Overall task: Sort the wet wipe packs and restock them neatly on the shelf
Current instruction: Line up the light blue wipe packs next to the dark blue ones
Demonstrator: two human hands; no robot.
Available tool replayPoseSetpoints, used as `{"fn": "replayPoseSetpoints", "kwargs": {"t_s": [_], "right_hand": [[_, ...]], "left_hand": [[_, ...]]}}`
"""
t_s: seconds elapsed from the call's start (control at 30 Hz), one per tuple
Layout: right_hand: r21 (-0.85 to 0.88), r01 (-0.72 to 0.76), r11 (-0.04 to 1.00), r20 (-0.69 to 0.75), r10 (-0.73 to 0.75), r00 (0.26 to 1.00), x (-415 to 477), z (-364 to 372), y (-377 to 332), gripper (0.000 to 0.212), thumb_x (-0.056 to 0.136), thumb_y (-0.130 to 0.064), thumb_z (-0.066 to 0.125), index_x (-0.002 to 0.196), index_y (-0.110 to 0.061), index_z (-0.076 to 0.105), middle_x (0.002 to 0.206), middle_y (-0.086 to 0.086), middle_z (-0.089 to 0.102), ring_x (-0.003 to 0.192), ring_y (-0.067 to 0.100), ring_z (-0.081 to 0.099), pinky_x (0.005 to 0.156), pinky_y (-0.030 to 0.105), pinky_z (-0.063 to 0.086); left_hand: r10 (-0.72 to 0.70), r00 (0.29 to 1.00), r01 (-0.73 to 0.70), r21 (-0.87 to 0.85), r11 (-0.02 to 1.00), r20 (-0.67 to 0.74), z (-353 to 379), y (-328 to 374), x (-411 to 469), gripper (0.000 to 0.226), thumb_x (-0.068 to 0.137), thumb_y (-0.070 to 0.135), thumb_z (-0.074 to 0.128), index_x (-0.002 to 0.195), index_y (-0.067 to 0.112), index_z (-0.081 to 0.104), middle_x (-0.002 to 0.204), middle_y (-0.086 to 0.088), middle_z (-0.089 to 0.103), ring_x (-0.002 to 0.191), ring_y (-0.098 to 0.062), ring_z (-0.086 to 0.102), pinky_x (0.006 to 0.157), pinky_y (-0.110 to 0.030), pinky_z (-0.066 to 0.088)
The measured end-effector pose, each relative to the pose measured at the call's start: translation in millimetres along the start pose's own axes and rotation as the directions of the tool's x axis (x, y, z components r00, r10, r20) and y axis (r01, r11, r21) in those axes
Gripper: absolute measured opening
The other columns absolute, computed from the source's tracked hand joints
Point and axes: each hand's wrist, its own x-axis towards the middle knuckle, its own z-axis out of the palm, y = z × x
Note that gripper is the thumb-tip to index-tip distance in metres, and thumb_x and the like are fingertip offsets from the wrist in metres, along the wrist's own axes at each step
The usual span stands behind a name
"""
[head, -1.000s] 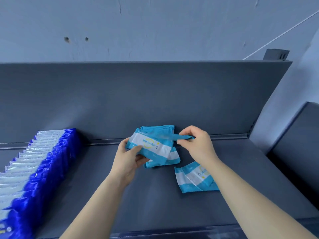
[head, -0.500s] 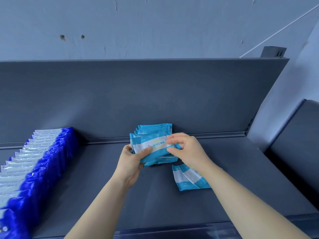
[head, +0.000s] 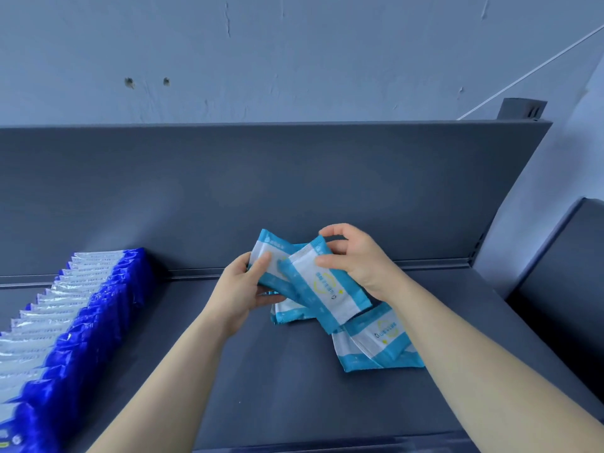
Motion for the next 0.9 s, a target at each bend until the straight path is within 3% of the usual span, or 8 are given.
{"fn": "replayPoseSetpoints", "kwargs": {"t_s": [0.1, 0.2, 0.33, 0.47, 0.57, 0.67, 0.83, 0.9], "right_hand": [[-0.178, 0.052, 0.983, -0.002, -0.053, 0.999, 8.5, 14.4, 0.2, 0.038, 0.076, -0.006, 0.078, 0.108, -0.015, 0.058, 0.102, 0.005, 0.069, 0.086, 0.016, 0.068, 0.080, 0.029, 0.056], [-0.333, 0.062, 0.941, -0.129, -0.111, 0.985, 15.0, 15.7, 7.7, 0.038, 0.074, -0.015, 0.080, 0.106, -0.017, 0.061, 0.110, -0.001, 0.061, 0.099, 0.013, 0.062, 0.089, 0.030, 0.053], [-0.598, -0.156, 0.786, -0.033, 0.171, 0.985, 8.6, -7.5, 22.4, 0.048, 0.075, -0.033, 0.078, 0.116, -0.020, 0.058, 0.110, -0.014, 0.058, 0.101, 0.007, 0.056, 0.083, 0.023, 0.045], [-0.586, -0.231, 0.777, 0.023, 0.301, 0.953, 3.2, -11.5, 39.6, 0.037, 0.069, -0.035, 0.083, 0.098, -0.019, 0.066, 0.098, -0.006, 0.071, 0.091, 0.013, 0.067, 0.085, 0.032, 0.053], [-0.634, -0.277, 0.722, -0.046, 0.323, 0.945, 5.2, -10.5, 46.4, 0.034, 0.073, -0.034, 0.080, 0.096, -0.013, 0.066, 0.094, 0.000, 0.070, 0.077, 0.014, 0.063, 0.064, 0.027, 0.047], [-0.576, -0.292, 0.764, -0.066, 0.312, 0.948, 9.2, -5.9, 52.3, 0.033, 0.074, -0.030, 0.080, 0.098, -0.012, 0.066, 0.096, 0.000, 0.070, 0.082, 0.014, 0.065, 0.067, 0.027, 0.048], [-0.545, -0.225, 0.808, -0.116, 0.193, 0.974, 12.4, 11.5, 64.0, 0.047, 0.064, -0.029, 0.085, 0.100, -0.024, 0.055, 0.105, -0.005, 0.062, 0.090, 0.013, 0.058, 0.066, 0.024, 0.044], [-0.509, -0.216, 0.833, -0.091, 0.198, 0.976, 12.5, 7.4, 61.7, 0.055, 0.065, -0.025, 0.085, 0.107, -0.026, 0.050, 0.108, -0.004, 0.063, 0.093, 0.014, 0.062, 0.079, 0.028, 0.050]], "left_hand": [[0.021, 0.997, -0.031, 0.122, 0.992, 0.078, 7.5, 4.6, -2.1, 0.022, 0.089, 0.017, 0.066, 0.109, 0.008, 0.061, 0.102, -0.013, 0.072, 0.091, -0.030, 0.071, 0.074, -0.041, 0.059], [0.034, 0.999, -0.031, 0.085, 0.996, -0.034, 3.7, -4.3, 2.6, 0.022, 0.091, 0.012, 0.064, 0.111, 0.007, 0.059, 0.105, -0.013, 0.071, 0.092, -0.026, 0.071, 0.075, -0.041, 0.060], [-0.008, 0.989, 0.000, -0.049, 0.999, -0.147, -6.6, -27.8, 8.9, 0.022, 0.095, 0.011, 0.056, 0.117, 0.007, 0.054, 0.111, -0.011, 0.069, 0.095, -0.023, 0.071, 0.078, -0.041, 0.059], [-0.077, 0.987, 0.069, -0.063, 0.996, -0.138, 3.5, -53.6, 6.7, 0.016, 0.094, 0.010, 0.058, 0.110, 0.007, 0.055, 0.109, -0.012, 0.068, 0.093, -0.023, 0.069, 0.075, -0.037, 0.058], [-0.066, 0.974, 0.138, 0.335, 0.932, -0.218, 3.7, -66.1, 12.6, 0.015, 0.092, 0.025, 0.059, 0.103, 0.014, 0.057, 0.105, -0.005, 0.066, 0.086, -0.018, 0.064, 0.069, -0.032, 0.053], [-0.076, 0.973, 0.191, 0.574, 0.797, -0.219, -1.2, -66.2, 17.3, 0.040, 0.079, 0.054, 0.056, 0.101, 0.021, 0.059, 0.107, -0.002, 0.061, 0.093, -0.021, 0.060, 0.072, -0.034, 0.051], [-0.102, 0.992, 0.125, 0.431, 0.894, -0.076, 1.2, -52.9, 21.4, 0.026, 0.084, 0.024, 0.072, 0.106, 0.021, 0.059, 0.104, 0.006, 0.069, 0.093, -0.012, 0.066, 0.079, -0.028, 0.055], [-0.083, 0.992, 0.108, 0.323, 0.940, -0.091, 0.6, -53.4, 23.1, 0.032, 0.081, 0.014, 0.075, 0.107, 0.018, 0.059, 0.104, 0.003, 0.070, 0.090, -0.013, 0.068, 0.075, -0.026, 0.055]]}}
